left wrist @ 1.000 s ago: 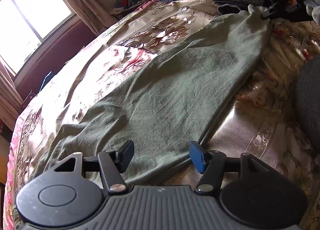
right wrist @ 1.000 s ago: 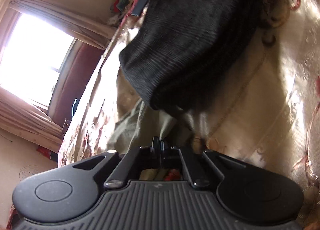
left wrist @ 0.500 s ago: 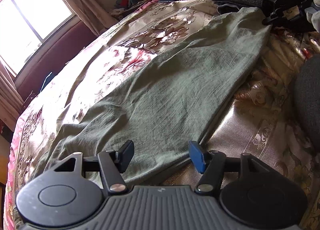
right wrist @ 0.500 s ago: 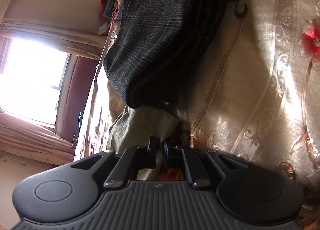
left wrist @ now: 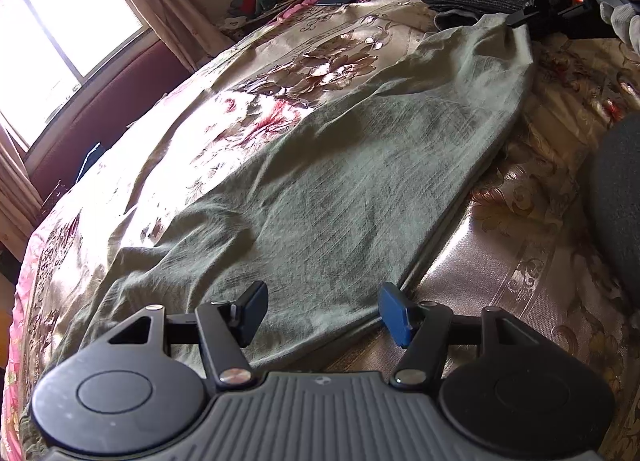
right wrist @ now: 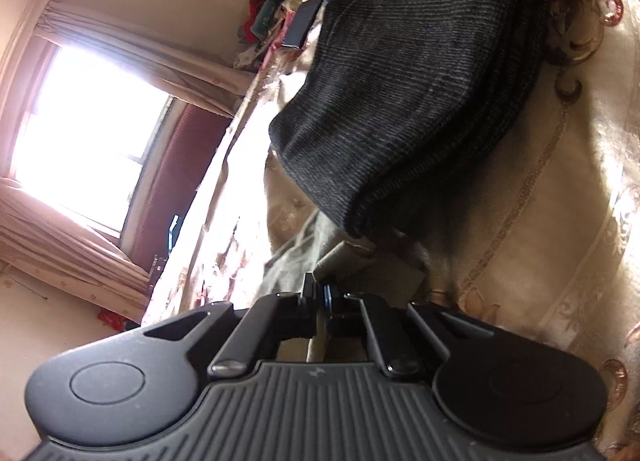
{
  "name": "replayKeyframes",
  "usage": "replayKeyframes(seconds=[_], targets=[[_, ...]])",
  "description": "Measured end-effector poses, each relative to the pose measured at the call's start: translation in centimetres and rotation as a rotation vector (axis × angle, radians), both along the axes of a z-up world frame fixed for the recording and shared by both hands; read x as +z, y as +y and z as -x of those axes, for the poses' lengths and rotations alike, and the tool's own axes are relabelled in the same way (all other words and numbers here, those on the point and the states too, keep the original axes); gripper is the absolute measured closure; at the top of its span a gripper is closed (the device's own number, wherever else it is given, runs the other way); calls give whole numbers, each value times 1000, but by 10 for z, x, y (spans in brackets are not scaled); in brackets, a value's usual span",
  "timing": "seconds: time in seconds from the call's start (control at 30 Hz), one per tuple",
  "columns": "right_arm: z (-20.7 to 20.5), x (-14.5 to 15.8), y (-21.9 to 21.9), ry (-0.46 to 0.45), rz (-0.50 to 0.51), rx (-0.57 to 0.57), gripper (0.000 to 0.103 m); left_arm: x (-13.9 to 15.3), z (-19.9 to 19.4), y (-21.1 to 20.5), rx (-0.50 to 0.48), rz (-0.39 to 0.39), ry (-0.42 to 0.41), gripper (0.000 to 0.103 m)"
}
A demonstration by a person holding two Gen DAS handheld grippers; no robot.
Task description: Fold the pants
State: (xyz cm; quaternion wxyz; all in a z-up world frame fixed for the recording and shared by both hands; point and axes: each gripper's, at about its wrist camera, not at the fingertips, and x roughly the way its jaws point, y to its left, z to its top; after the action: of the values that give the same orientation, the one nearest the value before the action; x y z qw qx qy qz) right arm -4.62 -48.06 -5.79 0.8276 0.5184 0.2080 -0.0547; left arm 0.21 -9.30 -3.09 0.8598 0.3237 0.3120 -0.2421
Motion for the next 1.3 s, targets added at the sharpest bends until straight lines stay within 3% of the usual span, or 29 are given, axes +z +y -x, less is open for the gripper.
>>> replayKeyframes(seconds=[0.1,0.23,0.27,0.4,0.53,0.77,0.87,1.1,1.2,1.23,1.3], targets=[[0,5,1,-86,25,7,99,0,0,0,4,1,0,29],[-3,-19,-5,116,7,36,94,0,0,0,6,6,0,29],[-1,-21,-6,130,14,32,94,-1,0,1,6,7,-1,29],[8,-21,-13,113,-27,-4,87,0,1,0,-2,-1,-5,29],[13,-15,-11,120,8,17,70,1,1,0,-2,-1,-5,29],[26,-20,-8,132,-47,-9,68,1,1,2,-6,-1,-3,29],[22,-23,-8,143,-50,2,69,0,1,2,-5,8,-2,29],[-6,-44,-7,32,-82,-34,71,0,-2,1,7,17,3,29],[-11,-53,-2,-10,-91,-85,81,0,-2,1,17,23,5,29],[-12,-56,-1,-5,-108,-99,94,0,-2,0,19,22,5,29],[-9,-56,-1,-19,-212,-111,98,1,-2,-1,18,14,3,29]])
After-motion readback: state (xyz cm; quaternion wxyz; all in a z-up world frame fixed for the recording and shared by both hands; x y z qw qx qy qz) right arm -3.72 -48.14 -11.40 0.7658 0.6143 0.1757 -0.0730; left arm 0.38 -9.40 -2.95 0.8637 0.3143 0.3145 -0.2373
